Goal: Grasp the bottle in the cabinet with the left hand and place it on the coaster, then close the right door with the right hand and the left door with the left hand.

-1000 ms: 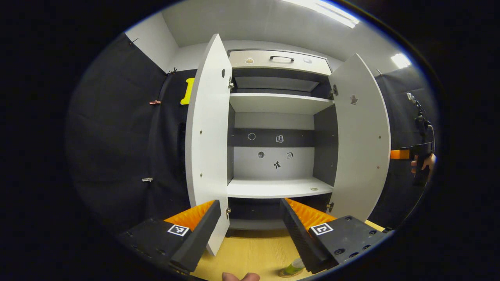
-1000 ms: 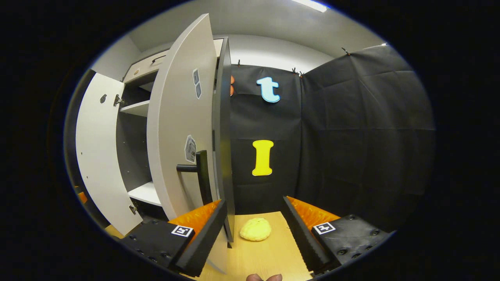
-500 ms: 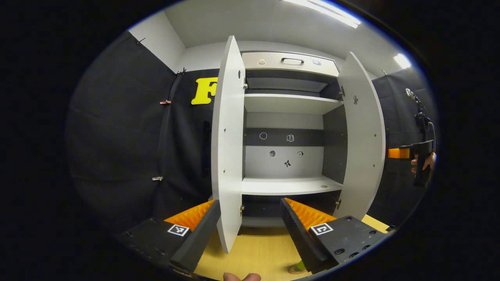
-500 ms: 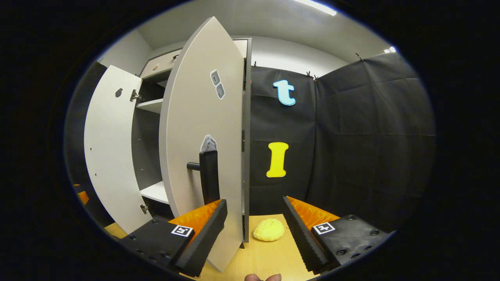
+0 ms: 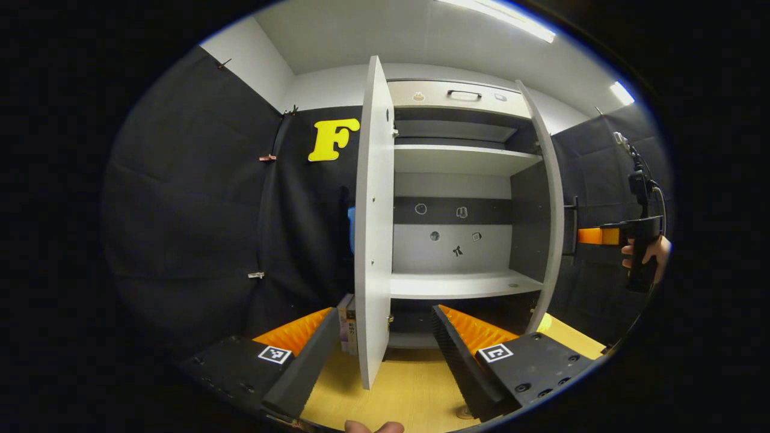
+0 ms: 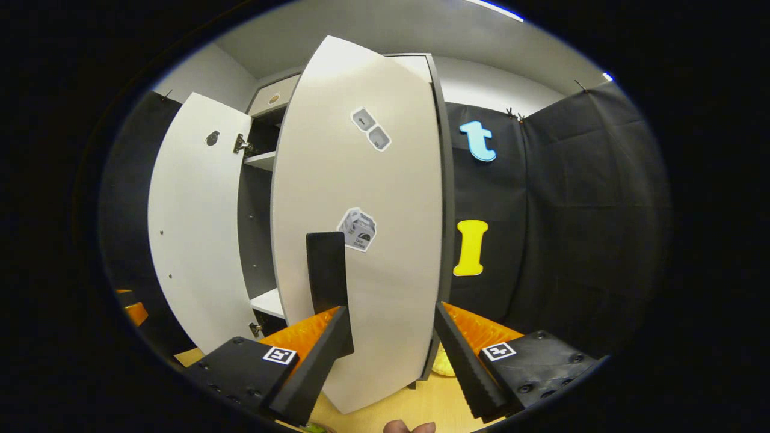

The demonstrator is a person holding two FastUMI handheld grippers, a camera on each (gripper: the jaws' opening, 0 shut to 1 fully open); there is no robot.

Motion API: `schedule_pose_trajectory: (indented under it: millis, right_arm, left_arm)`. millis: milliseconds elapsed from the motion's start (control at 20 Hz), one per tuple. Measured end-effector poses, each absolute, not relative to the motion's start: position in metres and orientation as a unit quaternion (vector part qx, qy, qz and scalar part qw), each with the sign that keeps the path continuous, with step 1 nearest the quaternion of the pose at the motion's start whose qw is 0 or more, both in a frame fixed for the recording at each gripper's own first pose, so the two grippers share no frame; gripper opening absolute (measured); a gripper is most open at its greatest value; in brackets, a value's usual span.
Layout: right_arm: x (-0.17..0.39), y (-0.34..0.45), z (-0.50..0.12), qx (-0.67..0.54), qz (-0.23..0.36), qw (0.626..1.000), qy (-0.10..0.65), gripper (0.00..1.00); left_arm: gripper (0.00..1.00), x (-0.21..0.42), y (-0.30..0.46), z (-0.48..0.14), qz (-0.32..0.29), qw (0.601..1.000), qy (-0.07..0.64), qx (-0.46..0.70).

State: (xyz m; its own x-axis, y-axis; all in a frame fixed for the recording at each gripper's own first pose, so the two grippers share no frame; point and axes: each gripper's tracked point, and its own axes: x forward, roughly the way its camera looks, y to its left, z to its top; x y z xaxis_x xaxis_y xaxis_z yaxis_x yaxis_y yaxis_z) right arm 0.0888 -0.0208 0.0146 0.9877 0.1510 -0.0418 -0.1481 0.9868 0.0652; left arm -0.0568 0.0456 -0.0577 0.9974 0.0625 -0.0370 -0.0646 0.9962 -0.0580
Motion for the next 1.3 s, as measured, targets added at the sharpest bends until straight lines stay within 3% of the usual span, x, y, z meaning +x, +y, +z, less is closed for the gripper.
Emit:
schedule_pose_trajectory:
  millis: [900, 1050, 1300]
  right_arm:
    - [0.152, 0.042, 0.009, 0.023, 0.062, 0.998, 0.014, 0.96]
    - [0.150, 0.043, 0.009, 0.027, 0.061, 0.997, 0.024, 0.96]
    - [0.119, 0.045, 0.016, 0.018, 0.065, 0.998, 0.018, 0.96]
  left_arm:
    - [0.97, -0.063, 0.098, -0.059, 0.060, 0.997, 0.024, -0.030]
    - [0.97, -0.060, 0.090, -0.044, 0.012, 0.998, 0.009, -0.065]
    - [0.97, -0.030, 0.132, -0.038, 0.036, 0.998, 0.028, -0.044]
